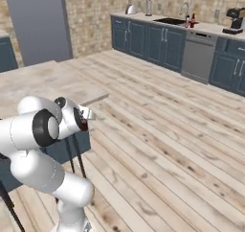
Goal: Place the large bottle from the dining counter next to the other large bottle outside the sink, and place the small bottle from the dining counter next to the other small bottle inside the sink.
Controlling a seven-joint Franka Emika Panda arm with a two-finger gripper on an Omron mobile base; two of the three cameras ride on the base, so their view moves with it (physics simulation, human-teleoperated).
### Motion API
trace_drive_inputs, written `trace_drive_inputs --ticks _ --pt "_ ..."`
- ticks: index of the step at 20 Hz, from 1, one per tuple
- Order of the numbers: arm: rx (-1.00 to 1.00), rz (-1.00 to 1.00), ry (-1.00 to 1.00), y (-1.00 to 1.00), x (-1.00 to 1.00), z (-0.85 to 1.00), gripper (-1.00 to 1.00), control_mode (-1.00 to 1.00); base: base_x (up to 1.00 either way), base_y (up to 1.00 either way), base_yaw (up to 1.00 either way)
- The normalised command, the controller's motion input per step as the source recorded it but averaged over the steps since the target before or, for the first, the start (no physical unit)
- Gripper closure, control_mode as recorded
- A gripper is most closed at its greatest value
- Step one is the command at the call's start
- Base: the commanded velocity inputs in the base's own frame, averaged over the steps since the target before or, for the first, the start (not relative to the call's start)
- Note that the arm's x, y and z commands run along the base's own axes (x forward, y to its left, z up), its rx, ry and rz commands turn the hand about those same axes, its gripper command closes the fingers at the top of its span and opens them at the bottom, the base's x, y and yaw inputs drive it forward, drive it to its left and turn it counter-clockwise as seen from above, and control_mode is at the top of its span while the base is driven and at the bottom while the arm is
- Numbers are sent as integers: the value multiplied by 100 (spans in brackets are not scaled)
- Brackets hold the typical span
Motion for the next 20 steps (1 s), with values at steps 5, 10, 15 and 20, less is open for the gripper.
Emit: trace_drive_inputs --ticks 5,10,15,20 --pt "0 0 0 0 0 0 100 100 100 -23 -16" --pt "0 0 0 0 0 0 100 100 100 -15 -15" --pt "0 0 0 0 0 0 100 100 100 -11 -14" --pt "0 0 0 0 0 0 100 100 100 -9 -15"
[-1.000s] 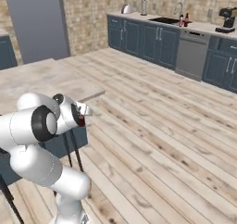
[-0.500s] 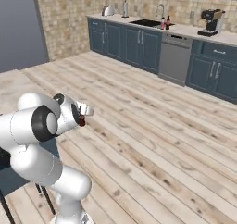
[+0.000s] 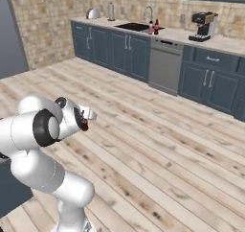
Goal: Place the large bottle from the dining counter next to the other large bottle outside the sink, and place the small bottle from the dining counter next to the other small bottle inside the sink.
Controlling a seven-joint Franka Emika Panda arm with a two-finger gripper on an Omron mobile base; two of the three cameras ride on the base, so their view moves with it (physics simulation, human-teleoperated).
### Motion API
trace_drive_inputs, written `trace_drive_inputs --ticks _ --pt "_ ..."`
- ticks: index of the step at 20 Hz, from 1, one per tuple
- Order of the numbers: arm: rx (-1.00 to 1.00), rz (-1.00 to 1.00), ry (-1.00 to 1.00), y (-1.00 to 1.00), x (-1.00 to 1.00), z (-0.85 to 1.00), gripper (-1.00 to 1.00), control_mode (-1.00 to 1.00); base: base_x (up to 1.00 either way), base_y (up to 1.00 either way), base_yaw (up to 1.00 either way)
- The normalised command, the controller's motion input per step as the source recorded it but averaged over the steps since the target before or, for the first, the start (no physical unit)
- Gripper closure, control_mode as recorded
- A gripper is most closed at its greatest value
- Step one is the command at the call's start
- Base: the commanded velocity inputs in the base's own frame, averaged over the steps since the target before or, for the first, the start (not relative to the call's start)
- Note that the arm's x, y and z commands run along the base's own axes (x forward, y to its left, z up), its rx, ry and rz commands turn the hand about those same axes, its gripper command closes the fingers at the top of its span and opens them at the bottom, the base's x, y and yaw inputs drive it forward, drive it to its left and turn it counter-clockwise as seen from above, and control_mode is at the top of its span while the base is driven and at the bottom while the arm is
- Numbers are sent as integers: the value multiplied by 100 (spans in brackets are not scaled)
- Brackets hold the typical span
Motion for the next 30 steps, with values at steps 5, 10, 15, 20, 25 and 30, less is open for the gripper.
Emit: trace_drive_inputs --ticks 5,10,15,20,25,30 --pt "0 0 0 0 0 0 100 100 100 -6 -15" --pt "0 0 0 0 0 0 100 100 100 0 -15" --pt "0 0 0 0 0 0 100 100 100 0 -13" --pt "0 0 0 0 0 0 100 100 100 0 -12" --pt "0 0 0 0 0 0 100 100 100 14 -10" --pt "0 0 0 0 0 0 100 100 100 29 -8"
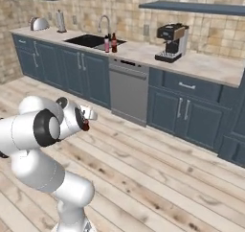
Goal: Place the large bottle from the dining counter next to the other large bottle outside the sink, and place the small bottle from the dining counter next to the other small bottle inside the sink.
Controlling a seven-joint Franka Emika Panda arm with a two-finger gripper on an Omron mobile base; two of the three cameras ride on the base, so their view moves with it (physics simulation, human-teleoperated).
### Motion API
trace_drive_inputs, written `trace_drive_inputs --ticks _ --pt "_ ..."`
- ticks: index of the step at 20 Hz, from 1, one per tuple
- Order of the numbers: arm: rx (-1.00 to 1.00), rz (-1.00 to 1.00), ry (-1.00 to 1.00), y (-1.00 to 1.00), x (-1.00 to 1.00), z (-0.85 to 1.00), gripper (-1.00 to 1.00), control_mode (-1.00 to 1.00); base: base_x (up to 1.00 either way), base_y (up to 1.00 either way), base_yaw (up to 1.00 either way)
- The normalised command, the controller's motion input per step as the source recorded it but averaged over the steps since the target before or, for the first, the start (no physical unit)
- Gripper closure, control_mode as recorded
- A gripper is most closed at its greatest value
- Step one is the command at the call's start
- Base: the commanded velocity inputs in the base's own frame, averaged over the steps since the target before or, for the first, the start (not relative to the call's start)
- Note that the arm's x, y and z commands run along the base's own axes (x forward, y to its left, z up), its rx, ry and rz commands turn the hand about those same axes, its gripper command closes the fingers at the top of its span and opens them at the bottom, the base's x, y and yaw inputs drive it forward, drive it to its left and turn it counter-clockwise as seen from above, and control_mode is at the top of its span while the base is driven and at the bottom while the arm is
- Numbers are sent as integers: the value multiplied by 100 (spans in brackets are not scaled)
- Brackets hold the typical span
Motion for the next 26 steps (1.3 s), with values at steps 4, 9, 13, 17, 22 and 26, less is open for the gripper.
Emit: trace_drive_inputs --ticks 4,9,13,17,22,26 --pt "0 0 0 0 0 0 100 100 100 42 -6" --pt "0 0 0 0 0 0 100 100 100 55 -5" --pt "0 0 0 0 0 0 100 100 100 61 -4" --pt "0 0 0 0 0 0 100 100 98 64 -4" --pt "0 0 0 0 0 0 100 100 91 59 -5" --pt "0 0 0 0 0 0 100 100 84 57 -7"
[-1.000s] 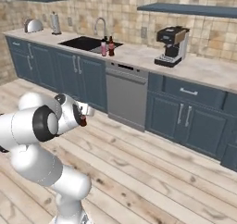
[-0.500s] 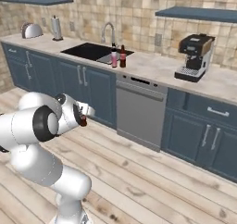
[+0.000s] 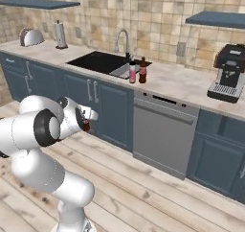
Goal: Place the large bottle from the dining counter next to the other large bottle outside the sink, and place the small bottle from the dining counter next to the other small bottle inside the sink.
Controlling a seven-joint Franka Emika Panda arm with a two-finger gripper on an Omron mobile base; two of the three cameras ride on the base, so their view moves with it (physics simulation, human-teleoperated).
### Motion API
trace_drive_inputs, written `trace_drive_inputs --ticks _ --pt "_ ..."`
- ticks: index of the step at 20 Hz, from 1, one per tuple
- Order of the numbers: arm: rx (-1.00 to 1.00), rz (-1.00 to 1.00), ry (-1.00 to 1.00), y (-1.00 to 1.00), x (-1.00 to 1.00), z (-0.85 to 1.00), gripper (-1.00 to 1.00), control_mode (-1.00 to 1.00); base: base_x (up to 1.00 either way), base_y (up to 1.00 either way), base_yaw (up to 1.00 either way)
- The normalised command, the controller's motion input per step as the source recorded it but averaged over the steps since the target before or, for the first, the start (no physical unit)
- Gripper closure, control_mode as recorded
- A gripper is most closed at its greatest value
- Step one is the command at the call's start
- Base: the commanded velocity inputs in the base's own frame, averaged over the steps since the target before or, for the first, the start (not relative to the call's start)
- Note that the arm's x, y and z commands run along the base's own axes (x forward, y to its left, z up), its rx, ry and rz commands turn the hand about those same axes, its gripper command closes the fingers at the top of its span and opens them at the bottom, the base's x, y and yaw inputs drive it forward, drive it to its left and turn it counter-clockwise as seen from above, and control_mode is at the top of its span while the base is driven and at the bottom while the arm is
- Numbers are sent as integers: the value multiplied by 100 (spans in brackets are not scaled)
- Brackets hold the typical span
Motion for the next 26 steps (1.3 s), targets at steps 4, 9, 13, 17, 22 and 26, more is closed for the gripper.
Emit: trace_drive_inputs --ticks 4,9,13,17,22,26 --pt "0 0 0 0 0 0 100 100 82 54 -7" --pt "0 0 0 0 0 0 100 100 75 58 -7" --pt "0 0 0 0 0 0 100 100 71 55 -7" --pt "0 0 0 0 0 0 100 100 68 54 -8" --pt "0 0 0 0 0 0 100 100 66 52 -9" --pt "0 0 0 0 0 0 100 100 63 51 -11"
